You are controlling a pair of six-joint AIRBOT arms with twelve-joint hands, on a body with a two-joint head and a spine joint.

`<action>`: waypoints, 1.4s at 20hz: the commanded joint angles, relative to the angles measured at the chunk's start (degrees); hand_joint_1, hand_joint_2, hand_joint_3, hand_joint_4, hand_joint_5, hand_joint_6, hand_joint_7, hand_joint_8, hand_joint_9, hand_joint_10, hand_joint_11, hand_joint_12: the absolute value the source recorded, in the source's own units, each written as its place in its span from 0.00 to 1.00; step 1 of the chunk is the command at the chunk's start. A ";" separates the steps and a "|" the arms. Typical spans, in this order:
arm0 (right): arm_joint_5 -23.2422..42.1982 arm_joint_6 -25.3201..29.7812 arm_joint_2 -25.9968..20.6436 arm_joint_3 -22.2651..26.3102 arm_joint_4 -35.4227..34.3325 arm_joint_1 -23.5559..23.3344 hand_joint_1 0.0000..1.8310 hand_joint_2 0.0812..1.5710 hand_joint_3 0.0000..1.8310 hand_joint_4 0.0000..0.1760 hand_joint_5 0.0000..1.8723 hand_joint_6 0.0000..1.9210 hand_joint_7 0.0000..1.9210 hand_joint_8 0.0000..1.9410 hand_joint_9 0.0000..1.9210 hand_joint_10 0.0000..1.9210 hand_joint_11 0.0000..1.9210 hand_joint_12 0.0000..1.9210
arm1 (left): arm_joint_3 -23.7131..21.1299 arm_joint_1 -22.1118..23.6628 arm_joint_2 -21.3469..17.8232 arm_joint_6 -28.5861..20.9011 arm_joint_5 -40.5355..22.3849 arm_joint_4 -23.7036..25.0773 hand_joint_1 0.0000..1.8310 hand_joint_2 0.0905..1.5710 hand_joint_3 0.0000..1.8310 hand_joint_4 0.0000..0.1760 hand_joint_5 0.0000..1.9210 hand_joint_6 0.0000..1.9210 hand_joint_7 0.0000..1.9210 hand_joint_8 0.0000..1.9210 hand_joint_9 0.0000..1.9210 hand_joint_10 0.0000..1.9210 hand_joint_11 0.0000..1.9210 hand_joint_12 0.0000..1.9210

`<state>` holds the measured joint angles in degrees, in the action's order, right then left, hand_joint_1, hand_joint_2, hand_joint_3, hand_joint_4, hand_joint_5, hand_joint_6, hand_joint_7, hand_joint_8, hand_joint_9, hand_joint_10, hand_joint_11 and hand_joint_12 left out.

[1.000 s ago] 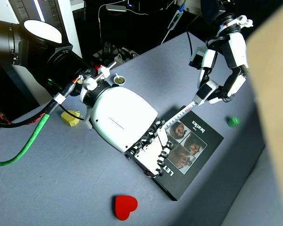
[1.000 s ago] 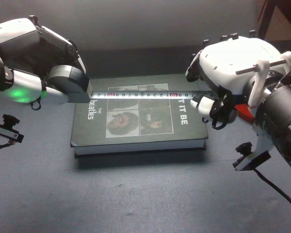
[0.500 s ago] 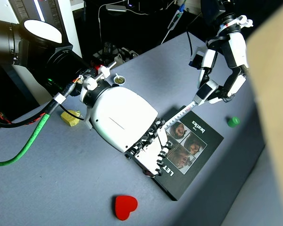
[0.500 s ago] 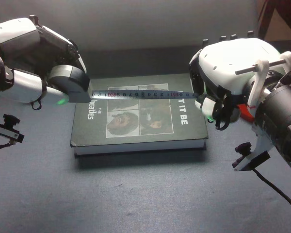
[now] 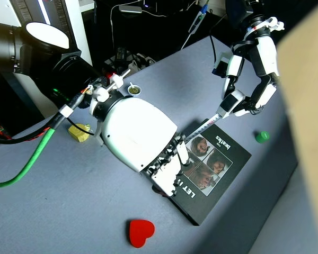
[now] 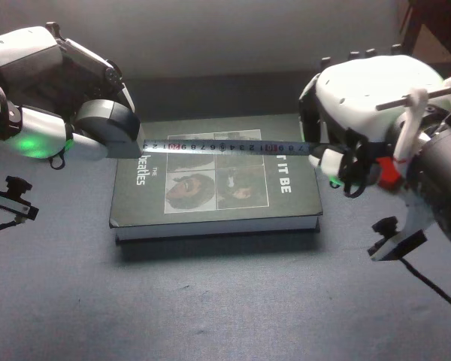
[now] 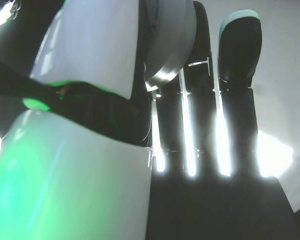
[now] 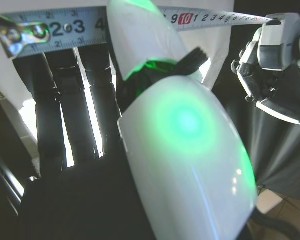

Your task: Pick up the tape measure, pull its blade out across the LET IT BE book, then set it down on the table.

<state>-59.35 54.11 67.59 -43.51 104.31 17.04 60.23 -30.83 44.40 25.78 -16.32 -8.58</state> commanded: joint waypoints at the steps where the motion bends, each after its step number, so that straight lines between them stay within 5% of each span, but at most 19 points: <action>1: -3.15 0.04 -0.96 0.37 4.61 -0.50 0.65 0.73 0.00 0.10 0.44 0.62 0.48 0.59 0.41 0.42 0.28 0.73 | 0.46 0.71 -0.04 -0.44 -6.97 -0.65 0.82 0.66 0.00 0.00 0.48 0.47 0.58 0.30 0.58 0.41 0.48 0.74; 2: -3.00 0.04 -1.76 0.86 3.94 -0.59 0.65 0.73 0.00 0.11 0.44 0.62 0.47 0.59 0.41 0.42 0.28 0.73 | 0.44 0.71 -0.04 -0.44 -6.99 -0.65 0.82 0.66 0.00 0.00 0.48 0.47 0.58 0.30 0.58 0.41 0.48 0.74; 3: -2.87 0.04 -2.29 1.19 3.52 -0.58 0.72 0.73 0.00 0.00 0.45 0.61 0.49 0.56 0.38 0.67 0.29 0.74 | 0.44 0.71 -0.04 -0.44 -6.99 -0.65 0.82 0.66 0.00 0.00 0.48 0.48 0.58 0.30 0.58 0.41 0.48 0.73; 6: -3.00 0.33 -3.32 1.77 2.91 -0.12 0.74 0.73 0.00 0.00 0.44 0.61 0.49 0.55 0.37 0.74 0.28 0.74 | 0.44 0.71 -0.04 -0.44 -7.00 -0.72 0.82 0.66 0.00 0.00 0.48 0.48 0.57 0.30 0.58 0.41 0.49 0.73; 7: -3.25 0.44 -3.66 1.92 2.54 0.18 0.67 0.73 0.00 0.00 0.43 0.62 0.49 0.58 0.37 0.57 0.28 0.74 | 0.44 0.71 -0.03 -0.44 -7.05 -0.72 0.82 0.66 0.00 0.00 0.48 0.48 0.57 0.30 0.58 0.41 0.49 0.73; 9: -3.23 0.38 -4.29 2.26 2.17 0.54 0.65 0.73 0.00 0.07 0.45 0.62 0.48 0.58 0.40 0.46 0.29 0.73 | 0.48 0.71 -0.02 -0.44 -7.08 -0.76 0.82 0.66 0.00 0.00 0.48 0.48 0.57 0.31 0.57 0.43 0.48 0.74; 23: 2.85 1.11 -11.41 2.42 2.21 2.51 0.65 0.73 0.00 0.08 0.44 0.63 0.48 0.58 0.41 0.45 0.30 0.72 | 0.56 0.73 0.04 -0.44 -7.28 -0.96 0.82 0.66 0.00 0.00 0.48 0.49 0.56 0.32 0.57 0.42 0.48 0.74; 28: 5.07 1.19 -14.02 2.08 2.65 1.96 0.65 0.74 0.00 0.00 0.42 0.63 0.48 0.59 0.41 0.45 0.30 0.72 | 0.55 0.74 0.04 -0.44 -7.36 -1.01 0.82 0.66 0.00 0.00 0.48 0.48 0.57 0.31 0.58 0.41 0.48 0.74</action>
<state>-49.67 55.86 54.13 -41.01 103.35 19.53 60.27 -30.83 44.84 25.39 -17.23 -9.15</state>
